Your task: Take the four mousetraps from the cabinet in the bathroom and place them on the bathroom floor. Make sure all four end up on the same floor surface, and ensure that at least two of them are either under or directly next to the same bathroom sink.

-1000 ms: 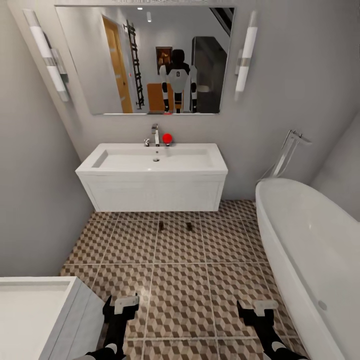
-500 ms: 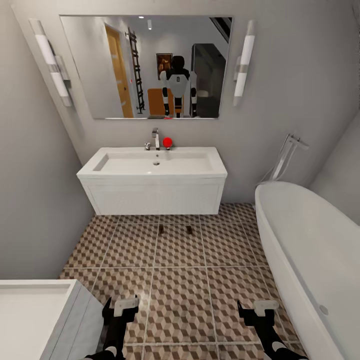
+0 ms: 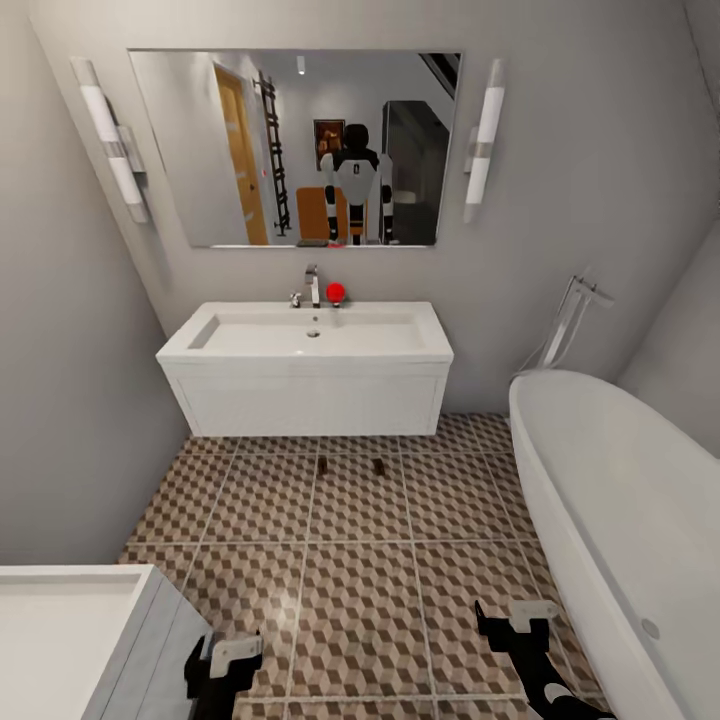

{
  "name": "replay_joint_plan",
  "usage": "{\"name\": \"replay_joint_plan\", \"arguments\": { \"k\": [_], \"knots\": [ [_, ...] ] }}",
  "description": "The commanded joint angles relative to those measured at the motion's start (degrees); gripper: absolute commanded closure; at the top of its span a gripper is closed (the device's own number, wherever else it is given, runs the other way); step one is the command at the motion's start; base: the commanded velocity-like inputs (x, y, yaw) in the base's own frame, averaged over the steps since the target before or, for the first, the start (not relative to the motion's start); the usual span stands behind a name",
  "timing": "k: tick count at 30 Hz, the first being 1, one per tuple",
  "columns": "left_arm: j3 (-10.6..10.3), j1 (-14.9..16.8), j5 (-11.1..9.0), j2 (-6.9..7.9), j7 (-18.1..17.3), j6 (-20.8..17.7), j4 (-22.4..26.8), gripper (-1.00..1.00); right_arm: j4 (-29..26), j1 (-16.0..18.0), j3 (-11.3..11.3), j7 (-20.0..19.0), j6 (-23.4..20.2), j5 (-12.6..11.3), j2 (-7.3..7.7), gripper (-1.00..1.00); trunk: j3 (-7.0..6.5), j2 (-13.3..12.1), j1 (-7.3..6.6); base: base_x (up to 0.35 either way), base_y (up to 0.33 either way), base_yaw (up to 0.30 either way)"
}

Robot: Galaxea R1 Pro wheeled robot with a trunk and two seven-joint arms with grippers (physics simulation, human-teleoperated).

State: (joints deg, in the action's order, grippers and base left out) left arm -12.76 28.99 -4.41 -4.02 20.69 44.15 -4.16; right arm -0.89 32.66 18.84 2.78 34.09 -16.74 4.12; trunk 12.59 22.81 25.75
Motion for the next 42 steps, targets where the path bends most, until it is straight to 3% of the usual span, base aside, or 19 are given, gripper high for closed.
{"name": "replay_joint_plan", "arguments": {
  "k": [1, 8, 16, 42],
  "knots": [
    [-0.5, -0.3, -0.4, 0.18, 0.1, 0.3, -0.2, -1.0, 0.0, 0.0, 0.5, 0.3, 0.1, -0.2, 0.0, -1.0, 0.01, 0.1, 0.04, 0.0, 0.0, 0.0],
    [-0.5, -3.4, -0.4, 1.81, -0.1, 0.4, -0.2, -1.0, 0.0, 0.0, 0.5, 0.3, 0.1, -0.2, -0.02, -1.0, -0.64, 0.1, 0.04, 0.0, 0.0, 0.0],
    [-0.5, -4.6, -0.5, 3.57, -0.1, 0.4, -0.2, -1.0, 0.0, 0.0, 0.5, 0.3, 0.1, -0.2, -0.07, -1.0, -1.38, 0.1, 0.04, 0.0, 0.0, 0.0],
    [-0.4, -4.7, -0.5, 3.93, 0.0, 0.1, -0.2, -1.0, 0.0, 0.0, 0.6, 0.3, 0.1, -0.2, -0.17, -1.0, -3.8, 0.1, 0.04, 0.0, 0.0, 0.0]
  ]
}}
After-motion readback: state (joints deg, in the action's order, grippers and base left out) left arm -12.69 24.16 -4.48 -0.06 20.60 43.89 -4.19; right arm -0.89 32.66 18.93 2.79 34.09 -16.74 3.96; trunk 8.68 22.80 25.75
